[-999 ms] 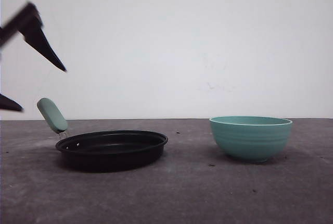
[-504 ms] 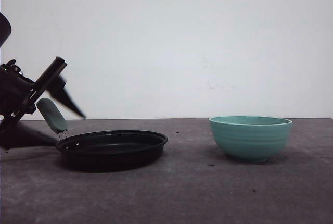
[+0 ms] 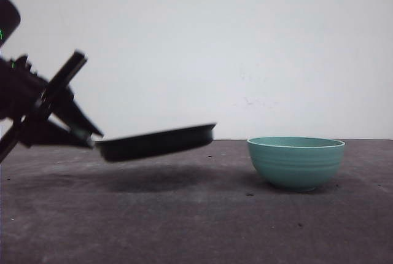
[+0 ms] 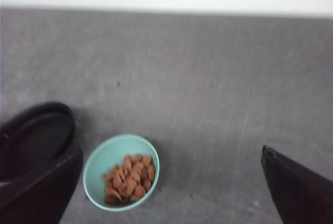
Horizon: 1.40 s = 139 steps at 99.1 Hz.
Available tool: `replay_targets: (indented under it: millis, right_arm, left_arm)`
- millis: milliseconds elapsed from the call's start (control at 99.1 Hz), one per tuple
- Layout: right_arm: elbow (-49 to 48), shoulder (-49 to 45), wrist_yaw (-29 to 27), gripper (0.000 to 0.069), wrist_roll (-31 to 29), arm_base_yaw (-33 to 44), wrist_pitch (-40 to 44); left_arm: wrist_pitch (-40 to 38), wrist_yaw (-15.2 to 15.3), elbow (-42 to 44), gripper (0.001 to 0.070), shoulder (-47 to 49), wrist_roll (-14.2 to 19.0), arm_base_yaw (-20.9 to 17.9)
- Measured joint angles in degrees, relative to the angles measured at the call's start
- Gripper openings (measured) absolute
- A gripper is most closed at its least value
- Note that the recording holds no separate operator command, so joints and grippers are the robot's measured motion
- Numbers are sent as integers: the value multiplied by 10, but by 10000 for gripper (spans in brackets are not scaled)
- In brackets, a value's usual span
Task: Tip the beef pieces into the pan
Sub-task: 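Reach the left gripper down and grasp the pale green pan handle, then lift the pan with the left gripper and the green bowl with the right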
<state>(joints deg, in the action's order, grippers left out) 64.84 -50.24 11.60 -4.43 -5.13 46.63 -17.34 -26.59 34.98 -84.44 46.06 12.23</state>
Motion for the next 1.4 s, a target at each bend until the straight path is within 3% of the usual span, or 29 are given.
replay_targets:
  millis: [121,383,605,757,1019,1221,1402]
  right_arm:
    - [-34,-88,38,674,1,0,-30]
    - [-49,-272,108,538,1,0,-88]
    - [-49,-387,175,356,-10,0,-138]
    - [-49,-424,180,272,-25,0,-162]
    - [-49,-464,158,241,-40,0,-174]
    - [-49,-473,156,42,-41,0,-178]
    - [-49,-473,188,12,-40,0,-203]
  left_arm:
    - [30,0,0,59,67,-14,29]
    - [114,13,3,59,194,-19,56]
    - [161,14,3,59,244,-19,71]
    - [162,13,3,59,260,-19,81]
    - [195,13,3,59,261,-20,95]
    - [210,14,3,59,261,-32,97]
    - [225,14,3,59,261,-37,97]
